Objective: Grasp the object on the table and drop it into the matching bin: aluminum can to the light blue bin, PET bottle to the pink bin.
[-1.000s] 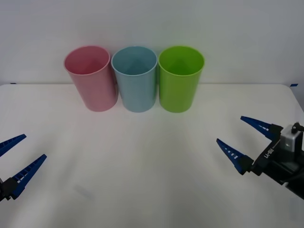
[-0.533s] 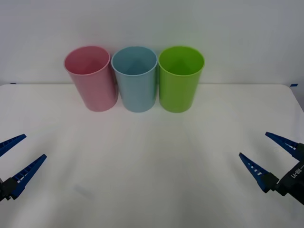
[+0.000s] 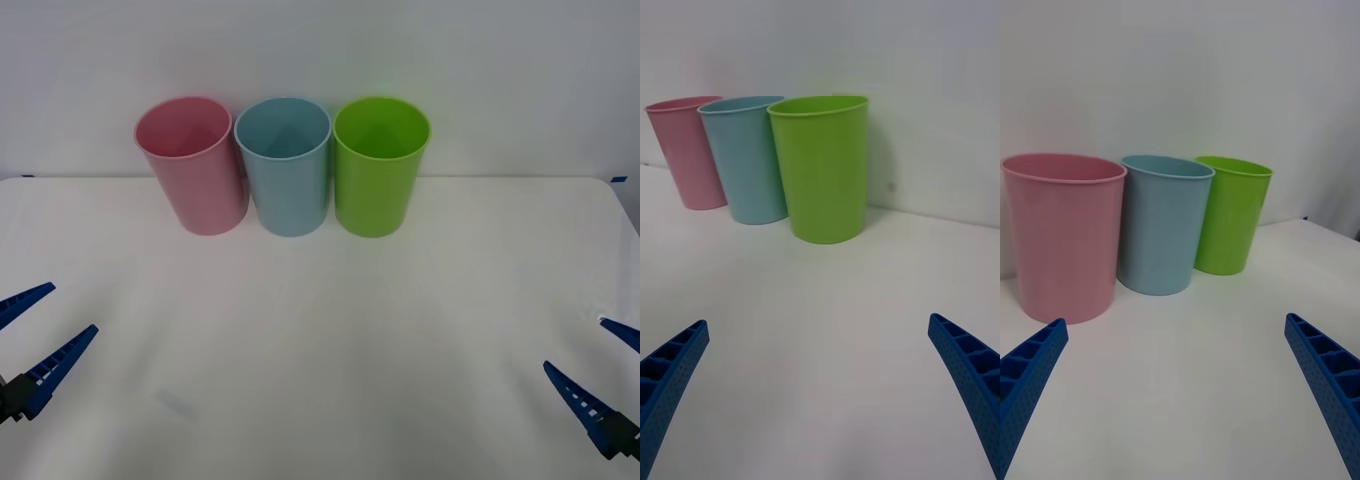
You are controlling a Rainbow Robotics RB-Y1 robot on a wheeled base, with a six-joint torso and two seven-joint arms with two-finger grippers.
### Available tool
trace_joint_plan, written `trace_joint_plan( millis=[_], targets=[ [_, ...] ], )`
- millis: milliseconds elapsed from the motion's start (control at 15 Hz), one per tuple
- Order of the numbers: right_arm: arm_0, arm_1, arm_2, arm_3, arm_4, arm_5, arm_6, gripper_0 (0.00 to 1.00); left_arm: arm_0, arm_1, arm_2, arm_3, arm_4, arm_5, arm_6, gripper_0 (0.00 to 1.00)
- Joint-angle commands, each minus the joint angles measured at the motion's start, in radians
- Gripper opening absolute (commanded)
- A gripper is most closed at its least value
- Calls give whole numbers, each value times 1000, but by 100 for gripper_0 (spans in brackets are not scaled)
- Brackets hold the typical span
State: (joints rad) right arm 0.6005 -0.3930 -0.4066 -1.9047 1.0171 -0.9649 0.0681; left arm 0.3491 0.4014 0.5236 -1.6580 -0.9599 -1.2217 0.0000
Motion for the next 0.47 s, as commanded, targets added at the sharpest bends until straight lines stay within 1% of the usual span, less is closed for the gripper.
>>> trace_joint_plan(
  millis=[67, 467],
  targets=[
    [22, 0, 0, 1, -6, -3, 9, 100, 0, 0, 0, 0, 0, 0, 0, 100],
    [31, 0, 14, 0, -6, -3, 10, 100, 0, 0, 0, 0, 0, 0, 0, 100]
  ],
)
